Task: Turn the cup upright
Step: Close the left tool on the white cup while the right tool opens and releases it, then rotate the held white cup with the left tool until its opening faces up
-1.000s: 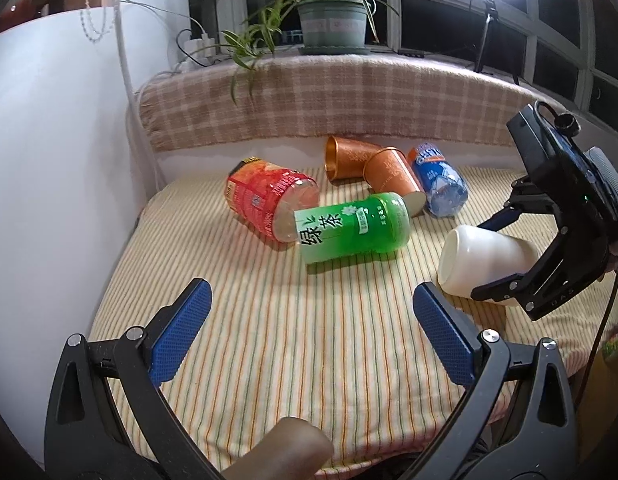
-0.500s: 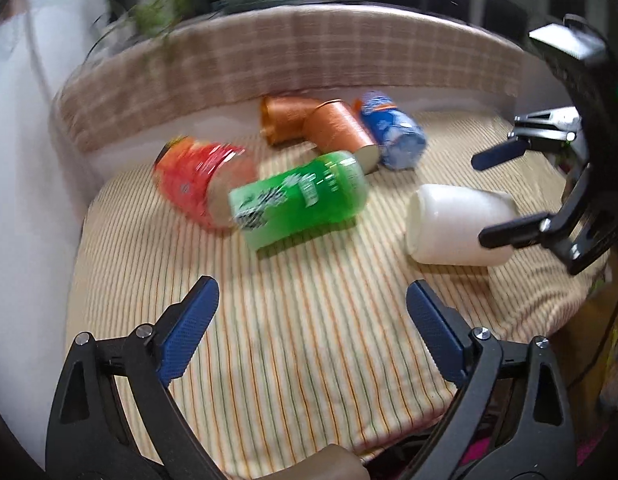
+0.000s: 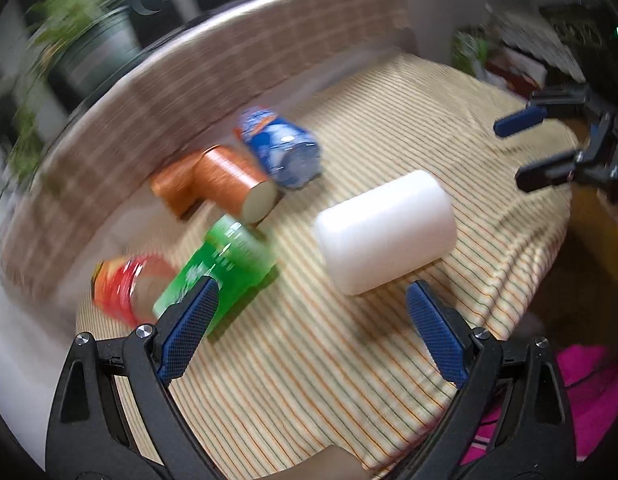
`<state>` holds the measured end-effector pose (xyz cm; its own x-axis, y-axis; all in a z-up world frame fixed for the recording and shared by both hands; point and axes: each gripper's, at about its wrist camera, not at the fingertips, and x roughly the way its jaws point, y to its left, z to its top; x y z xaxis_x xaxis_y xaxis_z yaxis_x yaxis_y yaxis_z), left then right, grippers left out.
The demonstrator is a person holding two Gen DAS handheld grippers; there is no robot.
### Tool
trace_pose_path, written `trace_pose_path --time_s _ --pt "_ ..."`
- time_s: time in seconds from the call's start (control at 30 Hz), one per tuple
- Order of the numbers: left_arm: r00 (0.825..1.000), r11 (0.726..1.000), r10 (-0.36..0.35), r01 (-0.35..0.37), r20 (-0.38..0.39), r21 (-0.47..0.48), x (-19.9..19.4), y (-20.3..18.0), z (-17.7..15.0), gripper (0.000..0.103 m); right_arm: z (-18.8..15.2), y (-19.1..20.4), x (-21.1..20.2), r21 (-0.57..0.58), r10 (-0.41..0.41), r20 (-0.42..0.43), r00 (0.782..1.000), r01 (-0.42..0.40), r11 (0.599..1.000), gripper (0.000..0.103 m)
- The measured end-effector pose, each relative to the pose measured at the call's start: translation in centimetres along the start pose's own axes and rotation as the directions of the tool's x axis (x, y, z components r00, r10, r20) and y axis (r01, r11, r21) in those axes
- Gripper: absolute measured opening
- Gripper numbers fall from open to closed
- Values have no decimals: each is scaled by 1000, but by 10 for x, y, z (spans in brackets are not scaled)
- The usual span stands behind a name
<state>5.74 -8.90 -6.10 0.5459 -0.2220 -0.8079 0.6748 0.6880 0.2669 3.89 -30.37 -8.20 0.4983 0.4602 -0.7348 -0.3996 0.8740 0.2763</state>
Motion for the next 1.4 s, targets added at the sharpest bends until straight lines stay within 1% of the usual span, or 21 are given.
trace_pose_path --time_s 0.1,0.13,0.23,0.33,0.43,0.47,0.53,0.6,0.73,0.87,0.97,1.1,1.3,1.4 --pt "1000 994 -1 2 -9 112 7 -17 12 97 -14 -12 -10 56 -11 14 1000 10 998 85" --pt "1000 987 -4 6 -14 159 10 -24 16 97 -18 -16 -12 72 -13 17 1000 12 997 85" --pt "999 969 -1 10 -38 246 18 -40 24 97 -29 -24 -17 114 -21 22 1000 18 993 85" --pt "998 943 11 11 -64 334 29 -56 26 97 -38 -30 -20 142 -24 26 999 20 990 85" --pt "996 912 26 13 -90 409 39 -68 26 97 -45 -36 -23 168 -16 28 999 11 986 85" --pt "994 899 35 13 -99 439 43 -72 26 97 -46 -37 -25 175 -13 30 999 8 984 85" --pt "993 874 57 2 -106 486 49 -77 26 97 -49 -41 -28 192 -9 37 999 2 981 85" --pt "991 862 65 2 -114 506 54 -78 27 97 -50 -44 -30 208 -7 48 999 -3 978 85" --pt "988 851 70 12 -136 526 67 -77 32 97 -52 -52 -33 241 -7 55 998 -7 971 85" --pt "984 849 67 29 -163 528 81 -76 36 97 -55 -60 -34 269 -10 54 998 -5 963 85" --pt "984 858 55 41 -172 512 87 -77 40 97 -59 -66 -36 290 -14 57 998 -3 957 85" --pt "983 881 20 69 -183 468 91 -74 47 95 -62 -71 -36 317 -13 55 998 -5 948 85" --pt "981 913 -19 96 -194 396 97 -64 58 89 -63 -74 -34 339 -13 50 999 -4 941 85" --pt "977 938 -54 121 -207 324 99 -55 63 88 -61 -74 -33 339 -15 50 999 -3 941 85"
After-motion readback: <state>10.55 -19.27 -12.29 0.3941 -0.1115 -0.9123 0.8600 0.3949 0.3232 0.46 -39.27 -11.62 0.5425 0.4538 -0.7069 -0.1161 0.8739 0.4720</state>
